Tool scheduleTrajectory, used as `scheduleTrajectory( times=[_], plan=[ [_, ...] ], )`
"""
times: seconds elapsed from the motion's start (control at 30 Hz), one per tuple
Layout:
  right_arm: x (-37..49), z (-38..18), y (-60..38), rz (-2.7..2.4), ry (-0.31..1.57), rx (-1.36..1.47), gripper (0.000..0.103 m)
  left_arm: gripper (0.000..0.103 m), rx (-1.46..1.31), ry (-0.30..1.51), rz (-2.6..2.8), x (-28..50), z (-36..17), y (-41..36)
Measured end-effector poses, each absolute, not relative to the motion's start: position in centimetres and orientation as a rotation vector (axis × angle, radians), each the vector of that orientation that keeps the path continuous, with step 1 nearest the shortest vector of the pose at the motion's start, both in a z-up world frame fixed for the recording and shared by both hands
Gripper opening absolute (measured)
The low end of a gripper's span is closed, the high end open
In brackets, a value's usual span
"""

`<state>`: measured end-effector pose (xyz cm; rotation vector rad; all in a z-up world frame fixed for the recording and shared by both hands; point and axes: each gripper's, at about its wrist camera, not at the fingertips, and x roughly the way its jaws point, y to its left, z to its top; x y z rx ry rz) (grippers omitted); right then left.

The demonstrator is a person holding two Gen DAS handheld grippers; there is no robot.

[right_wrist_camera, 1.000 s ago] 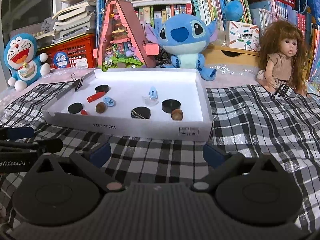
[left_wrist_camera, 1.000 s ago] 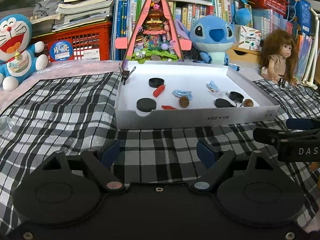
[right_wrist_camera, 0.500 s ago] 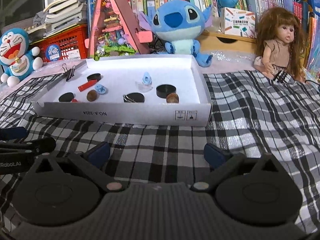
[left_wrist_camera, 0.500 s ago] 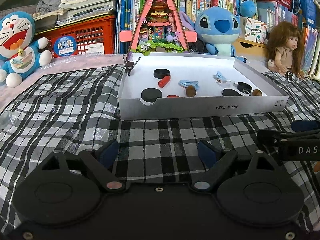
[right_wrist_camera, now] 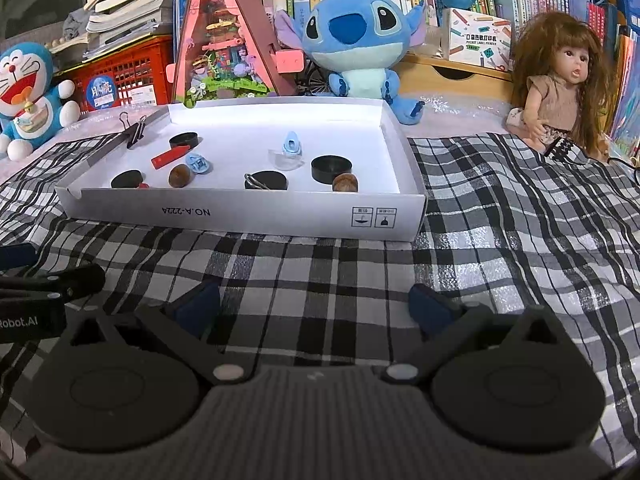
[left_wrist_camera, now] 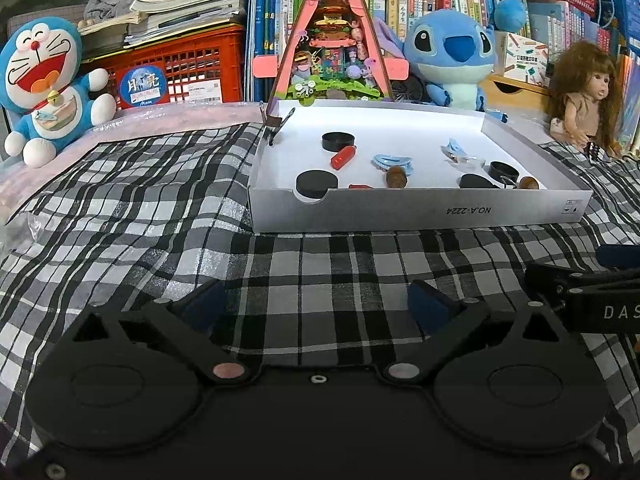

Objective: Organize rigid objects

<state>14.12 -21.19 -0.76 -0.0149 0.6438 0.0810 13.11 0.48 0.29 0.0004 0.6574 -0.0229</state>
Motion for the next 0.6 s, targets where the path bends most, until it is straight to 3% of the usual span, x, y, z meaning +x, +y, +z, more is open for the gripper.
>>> scheduleTrajectory(
  times=[0.6],
  plan=[
    [14.16, -0.73, -21.43, 0.087, 0.642, 0.004, 0.103, 0.102, 0.001, 0.66, -0.018, 13.09, 0.2, 0.52]
  ],
)
